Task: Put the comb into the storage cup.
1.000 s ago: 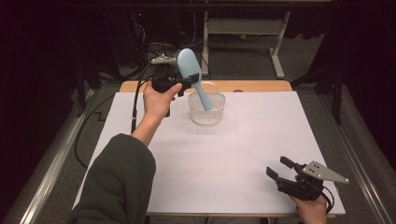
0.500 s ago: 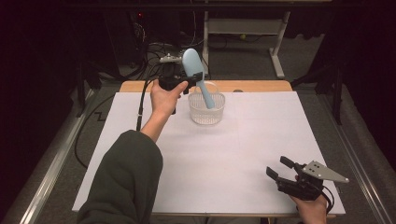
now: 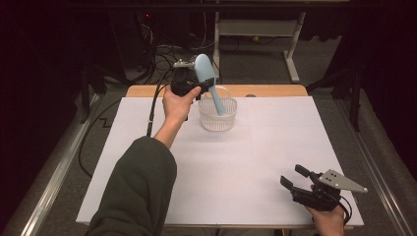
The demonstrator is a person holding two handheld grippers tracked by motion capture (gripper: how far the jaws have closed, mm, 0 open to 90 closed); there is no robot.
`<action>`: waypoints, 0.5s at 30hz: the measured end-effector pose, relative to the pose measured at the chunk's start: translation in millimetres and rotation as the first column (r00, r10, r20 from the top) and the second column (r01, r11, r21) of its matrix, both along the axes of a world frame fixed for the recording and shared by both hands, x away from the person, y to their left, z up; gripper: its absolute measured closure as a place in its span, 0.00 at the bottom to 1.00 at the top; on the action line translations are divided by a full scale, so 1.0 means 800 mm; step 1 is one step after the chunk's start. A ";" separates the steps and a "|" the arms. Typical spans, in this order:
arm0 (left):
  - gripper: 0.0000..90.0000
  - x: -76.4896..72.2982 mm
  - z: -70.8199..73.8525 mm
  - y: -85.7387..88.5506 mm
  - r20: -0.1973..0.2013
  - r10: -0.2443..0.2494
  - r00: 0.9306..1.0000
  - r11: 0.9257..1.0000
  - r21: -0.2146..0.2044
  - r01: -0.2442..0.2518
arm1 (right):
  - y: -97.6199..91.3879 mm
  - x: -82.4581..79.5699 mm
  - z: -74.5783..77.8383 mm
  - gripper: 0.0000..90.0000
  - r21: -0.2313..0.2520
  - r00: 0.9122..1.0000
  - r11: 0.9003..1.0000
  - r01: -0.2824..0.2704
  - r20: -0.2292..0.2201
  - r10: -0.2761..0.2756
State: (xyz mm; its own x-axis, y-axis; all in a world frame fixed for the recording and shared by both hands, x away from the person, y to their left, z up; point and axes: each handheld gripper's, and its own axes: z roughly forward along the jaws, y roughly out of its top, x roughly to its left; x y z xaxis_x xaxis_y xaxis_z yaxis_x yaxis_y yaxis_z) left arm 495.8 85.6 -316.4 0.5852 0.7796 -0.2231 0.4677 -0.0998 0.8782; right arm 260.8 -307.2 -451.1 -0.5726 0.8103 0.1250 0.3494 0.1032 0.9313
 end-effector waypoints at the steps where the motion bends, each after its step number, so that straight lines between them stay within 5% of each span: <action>1: 0.58 0.000 -0.001 -0.001 0.000 0.000 1.000 1.000 0.002 0.000 | 0.000 0.000 0.000 0.32 0.000 1.000 1.000 -0.001 0.000 0.001; 15: 0.58 0.007 -0.016 -0.016 -0.011 0.007 1.000 1.000 0.028 -0.007 | 0.000 0.000 0.000 0.32 -0.003 1.000 1.000 -0.003 -0.003 0.003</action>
State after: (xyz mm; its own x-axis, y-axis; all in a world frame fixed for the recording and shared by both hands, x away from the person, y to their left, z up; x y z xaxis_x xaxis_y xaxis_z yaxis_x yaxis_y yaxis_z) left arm 501.4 72.6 -329.4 0.5774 0.7895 -0.2080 0.4786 -0.1208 0.8697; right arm 261.0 -307.3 -451.3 -0.5746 0.8090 0.1239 0.3516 0.1072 0.9300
